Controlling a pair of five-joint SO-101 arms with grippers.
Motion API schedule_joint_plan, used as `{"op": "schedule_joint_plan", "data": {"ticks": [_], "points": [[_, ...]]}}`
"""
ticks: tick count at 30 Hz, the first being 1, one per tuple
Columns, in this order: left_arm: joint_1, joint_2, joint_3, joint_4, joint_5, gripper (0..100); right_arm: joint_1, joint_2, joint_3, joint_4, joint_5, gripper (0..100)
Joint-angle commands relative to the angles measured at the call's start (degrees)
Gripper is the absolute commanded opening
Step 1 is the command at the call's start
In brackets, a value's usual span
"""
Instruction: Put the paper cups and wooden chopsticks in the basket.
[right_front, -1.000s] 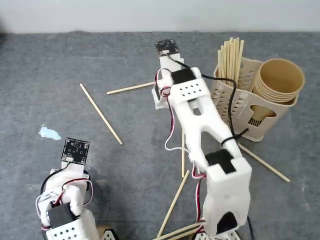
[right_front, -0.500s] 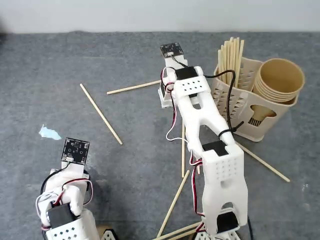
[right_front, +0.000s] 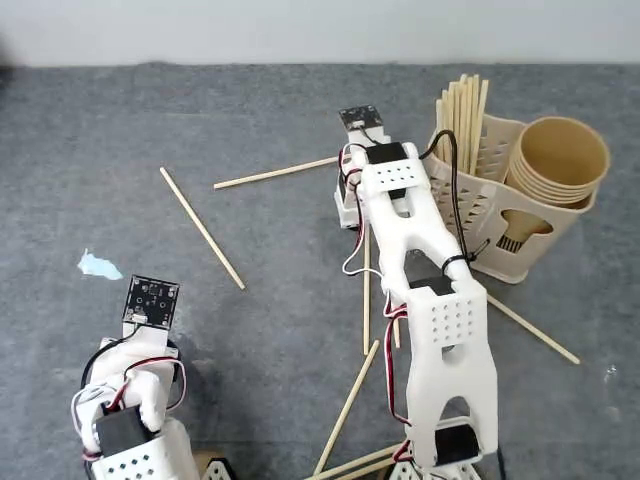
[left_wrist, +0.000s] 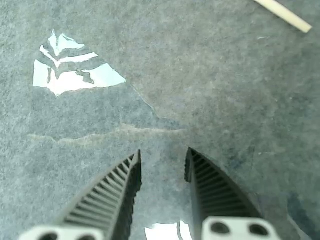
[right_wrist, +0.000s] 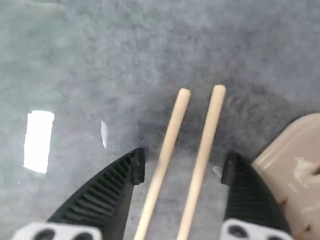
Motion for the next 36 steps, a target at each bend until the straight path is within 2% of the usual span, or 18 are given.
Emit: {"op": "schedule_joint_plan", "data": {"ticks": [1,3,5,12,27,33,36], "points": [[0.4,-0.4,-0.7,0.4,0.4,14,-2.5,1.2,-1.3,0.7,1.8,8.2],[0.4,-0.4,-0.7,0.4,0.4,14,-3.8,1.3,-1.3,0.7,4.0,0.1],[0.4,-0.4,-0.7,0.4,0.4,14,-4.9,1.1,-1.3,0.7,4.3,2.8],[0.4,-0.4,-0.7,0.4,0.4,14,-7.8,-1.5,-1.4,3.6,4.6,0.8],[0.4,-0.4,-0.7,0.4,0.4,14,-11.9,-28.3,-1.1,17.9,4.6,0.8],[0.4,-0.4,-0.7,0.4,0.4,14,-12.4,-24.0,-0.5,21.1,4.3,1.6],[0.4,-0.4,-0.7,0.4,0.4,14,-12.4,-19.0,-0.4,20.9,4.2,8.5]]}}
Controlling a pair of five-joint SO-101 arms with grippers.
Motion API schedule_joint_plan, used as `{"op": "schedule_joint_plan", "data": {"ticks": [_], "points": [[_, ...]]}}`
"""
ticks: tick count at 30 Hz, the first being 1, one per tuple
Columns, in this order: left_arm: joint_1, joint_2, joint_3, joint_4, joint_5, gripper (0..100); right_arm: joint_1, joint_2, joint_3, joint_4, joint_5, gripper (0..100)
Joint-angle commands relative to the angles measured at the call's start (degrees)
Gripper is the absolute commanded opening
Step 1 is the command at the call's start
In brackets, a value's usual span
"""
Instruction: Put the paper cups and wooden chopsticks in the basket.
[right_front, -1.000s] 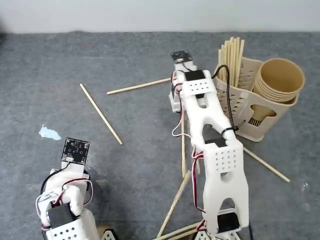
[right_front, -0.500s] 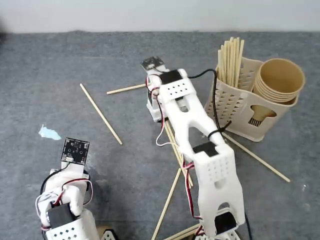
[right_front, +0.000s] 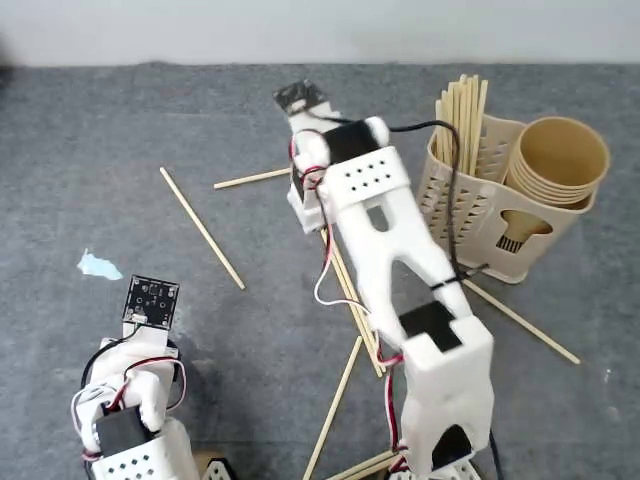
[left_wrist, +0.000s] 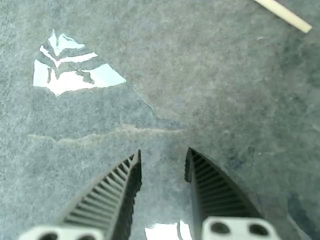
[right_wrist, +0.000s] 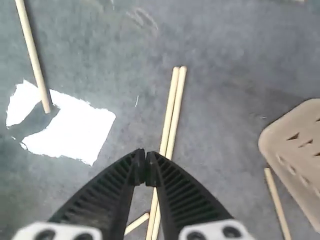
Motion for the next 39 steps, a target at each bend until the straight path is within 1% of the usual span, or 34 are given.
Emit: {"op": "schedule_joint_plan", "data": {"ticks": [1,4,17,19,22,23,25,31,39], "points": [[0.4,-0.4,-0.7,0.4,0.4,14,-0.2,3.6,-0.4,0.5,0.1,11.2],[0.4,-0.4,-0.7,0.4,0.4,14,-0.2,7.9,-0.4,0.2,0.3,16.0],[0.4,-0.4,-0.7,0.4,0.4,14,0.3,20.7,-0.5,-7.1,0.5,15.7],[0.4,-0.4,-0.7,0.4,0.4,14,0.6,22.1,-0.5,-7.1,0.5,12.6],[0.4,-0.4,-0.7,0.4,0.4,14,0.6,23.5,-0.5,-7.4,1.3,2.0],[0.4,-0.4,-0.7,0.4,0.4,14,0.7,23.7,-0.5,-7.5,2.5,0.2],[0.4,-0.4,-0.7,0.4,0.4,14,0.8,23.4,-0.5,-7.3,3.8,1.9],[0.4,-0.4,-0.7,0.4,0.4,14,0.5,17.1,-0.5,-6.5,4.1,0.8],[0.4,-0.4,-0.7,0.4,0.4,14,0.4,3.9,-0.5,0.5,4.1,0.8]]}}
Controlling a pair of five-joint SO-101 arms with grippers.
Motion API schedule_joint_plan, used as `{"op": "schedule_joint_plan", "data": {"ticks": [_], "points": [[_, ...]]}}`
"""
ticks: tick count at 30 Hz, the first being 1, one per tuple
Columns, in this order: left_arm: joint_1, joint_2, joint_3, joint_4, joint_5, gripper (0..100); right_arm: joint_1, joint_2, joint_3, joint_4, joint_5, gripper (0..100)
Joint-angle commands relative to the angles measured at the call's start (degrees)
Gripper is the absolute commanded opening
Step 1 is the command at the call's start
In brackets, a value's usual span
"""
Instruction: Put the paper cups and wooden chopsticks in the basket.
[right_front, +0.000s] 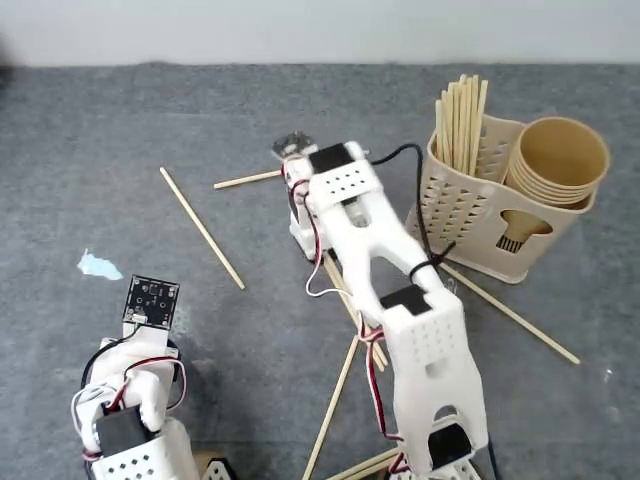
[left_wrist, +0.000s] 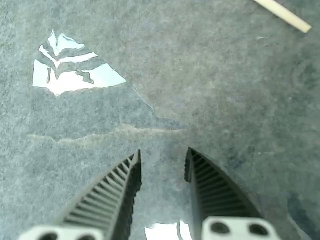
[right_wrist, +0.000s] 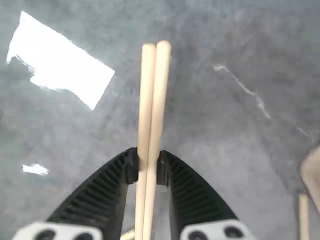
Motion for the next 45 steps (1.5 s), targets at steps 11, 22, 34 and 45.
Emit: {"op": "schedule_joint_plan", "data": {"ticks": [11,22,34,45], "points": [[0.4,-0.4,-0.7,0.4,0.4,14,2.4,-35.2,-0.5,5.5,6.8,0.8],[0.4,-0.4,-0.7,0.4,0.4,14,18.7,-53.8,-0.5,-8.7,8.4,0.8],[0.4,-0.4,-0.7,0.4,0.4,14,23.6,-54.2,4.8,-35.1,4.4,0.8],[0.4,-0.4,-0.7,0.4,0.4,14,26.2,-55.0,29.0,-53.7,4.7,0.9]]}}
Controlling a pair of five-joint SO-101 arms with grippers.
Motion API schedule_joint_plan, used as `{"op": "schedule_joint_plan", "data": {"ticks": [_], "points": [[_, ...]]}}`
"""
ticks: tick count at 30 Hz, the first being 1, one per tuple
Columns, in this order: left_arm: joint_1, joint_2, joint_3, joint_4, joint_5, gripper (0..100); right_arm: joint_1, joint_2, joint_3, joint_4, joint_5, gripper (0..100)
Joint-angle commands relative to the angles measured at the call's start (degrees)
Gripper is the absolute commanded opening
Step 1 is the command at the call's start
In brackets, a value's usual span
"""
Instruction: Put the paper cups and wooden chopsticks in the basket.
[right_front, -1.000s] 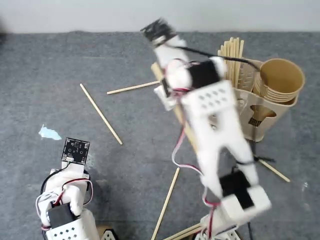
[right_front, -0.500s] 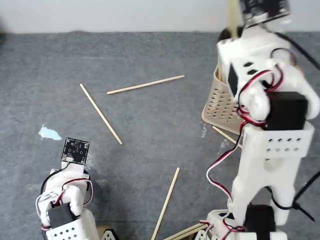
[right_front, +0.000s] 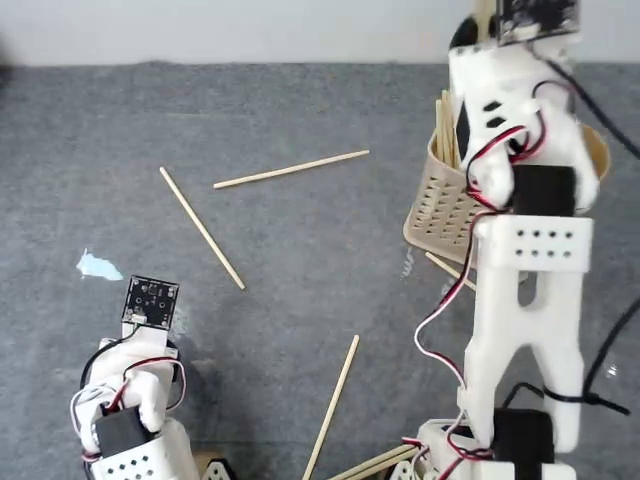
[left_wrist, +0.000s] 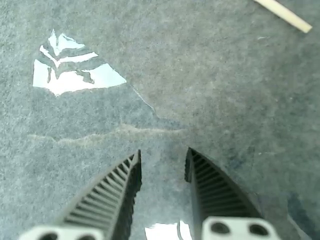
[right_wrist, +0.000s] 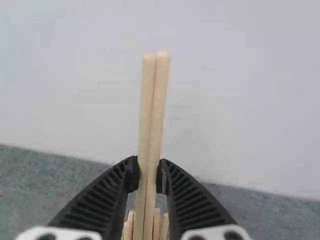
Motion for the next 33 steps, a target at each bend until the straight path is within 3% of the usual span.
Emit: {"op": "schedule_joint_plan", "data": {"ticks": [1,7,21,26,33], "points": [[0.4,-0.4,-0.7,0.4,0.4,14,1.3,-2.3,3.0,-2.4,-0.4,1.3],[0.4,-0.4,-0.7,0.4,0.4,14,1.3,-5.9,3.1,3.8,-0.4,13.9],[0.4,-0.4,-0.7,0.4,0.4,14,-5.5,-20.5,3.4,32.9,-1.1,14.0],[0.4,-0.4,-0.7,0.4,0.4,14,-8.0,-22.2,3.5,46.3,-8.4,14.0],[0.4,-0.4,-0.7,0.4,0.4,14,-8.1,-22.7,10.1,50.2,-9.6,14.0]]}}
